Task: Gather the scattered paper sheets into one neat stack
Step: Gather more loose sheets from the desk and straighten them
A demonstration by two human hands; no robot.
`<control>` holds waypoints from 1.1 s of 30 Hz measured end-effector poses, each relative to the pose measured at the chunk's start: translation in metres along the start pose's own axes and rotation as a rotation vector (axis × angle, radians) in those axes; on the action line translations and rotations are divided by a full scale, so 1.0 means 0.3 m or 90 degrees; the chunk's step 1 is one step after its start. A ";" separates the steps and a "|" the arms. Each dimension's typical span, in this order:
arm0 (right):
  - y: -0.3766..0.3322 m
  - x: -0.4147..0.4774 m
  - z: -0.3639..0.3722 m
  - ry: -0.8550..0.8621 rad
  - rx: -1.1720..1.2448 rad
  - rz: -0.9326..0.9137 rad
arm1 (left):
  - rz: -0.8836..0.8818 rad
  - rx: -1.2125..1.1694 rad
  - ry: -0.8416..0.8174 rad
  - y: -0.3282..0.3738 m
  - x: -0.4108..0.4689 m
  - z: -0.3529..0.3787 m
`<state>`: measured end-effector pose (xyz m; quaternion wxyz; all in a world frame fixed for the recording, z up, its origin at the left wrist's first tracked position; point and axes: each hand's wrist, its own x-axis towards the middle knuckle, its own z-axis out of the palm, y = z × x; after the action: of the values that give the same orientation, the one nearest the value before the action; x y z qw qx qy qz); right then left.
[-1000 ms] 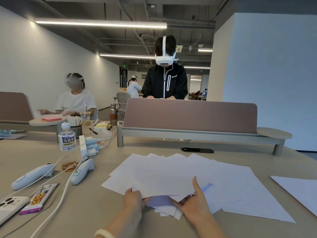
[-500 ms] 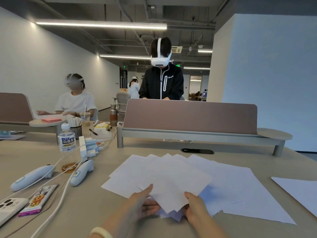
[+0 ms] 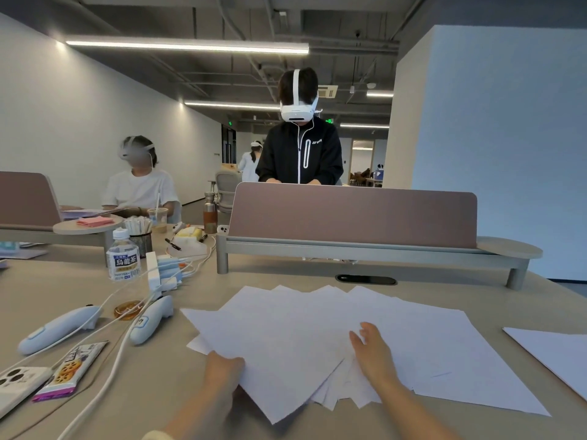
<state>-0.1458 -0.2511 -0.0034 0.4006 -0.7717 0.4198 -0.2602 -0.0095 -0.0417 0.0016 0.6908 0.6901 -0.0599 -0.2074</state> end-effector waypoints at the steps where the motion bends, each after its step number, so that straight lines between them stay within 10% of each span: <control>1: 0.020 0.032 -0.008 -0.013 -0.042 -0.011 | 0.002 0.014 0.000 0.001 0.007 -0.006; 7: 0.037 0.149 -0.004 -0.146 -0.354 -0.058 | -0.049 0.072 0.035 -0.097 0.136 0.003; 19: 0.054 0.071 0.025 -0.213 -0.334 -0.072 | -0.091 -0.165 -0.014 0.052 0.039 0.040; 33: 0.007 0.073 0.008 -0.147 0.334 0.194 | -0.088 -0.206 -0.019 0.025 0.072 0.015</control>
<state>-0.1337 -0.2695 -0.0050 0.6654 -0.5949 0.4004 -0.2074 0.0099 -0.0541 0.0047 0.7757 0.5695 0.0117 -0.2717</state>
